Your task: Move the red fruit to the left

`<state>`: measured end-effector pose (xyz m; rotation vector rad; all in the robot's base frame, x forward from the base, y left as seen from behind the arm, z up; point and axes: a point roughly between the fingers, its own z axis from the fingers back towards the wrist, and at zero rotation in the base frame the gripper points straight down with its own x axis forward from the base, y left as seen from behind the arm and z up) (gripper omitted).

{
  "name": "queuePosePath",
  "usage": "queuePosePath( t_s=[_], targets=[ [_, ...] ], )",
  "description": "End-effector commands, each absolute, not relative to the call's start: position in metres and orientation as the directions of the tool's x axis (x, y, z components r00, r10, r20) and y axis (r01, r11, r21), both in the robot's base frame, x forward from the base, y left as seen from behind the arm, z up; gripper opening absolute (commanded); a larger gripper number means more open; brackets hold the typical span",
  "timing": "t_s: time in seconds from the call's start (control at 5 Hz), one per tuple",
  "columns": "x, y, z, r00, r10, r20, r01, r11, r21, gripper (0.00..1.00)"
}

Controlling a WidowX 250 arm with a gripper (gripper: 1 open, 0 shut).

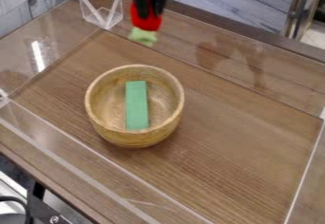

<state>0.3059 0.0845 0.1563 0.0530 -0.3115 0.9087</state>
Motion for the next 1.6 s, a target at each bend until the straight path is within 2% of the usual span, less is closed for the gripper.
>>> queuePosePath(
  t_s=[0.0,0.2,0.8,1.2,1.4],
  targets=[
    [0.306,0.111,0.159,0.497,0.796,0.344,-0.823,0.558,-0.102,0.0],
    [0.309,0.133,0.141,0.442,0.821,0.362,-0.861,0.501,-0.084,0.0],
    [0.3,0.165,0.086,0.459,0.789,0.409,-0.851,0.523,-0.053,0.0],
    [0.3,0.183,0.085,0.434,0.813,0.389,-0.877,0.48,-0.025,0.0],
    [0.302,0.184,0.077,0.417,0.828,0.376,-0.891,0.454,-0.012,0.0]
  ],
)
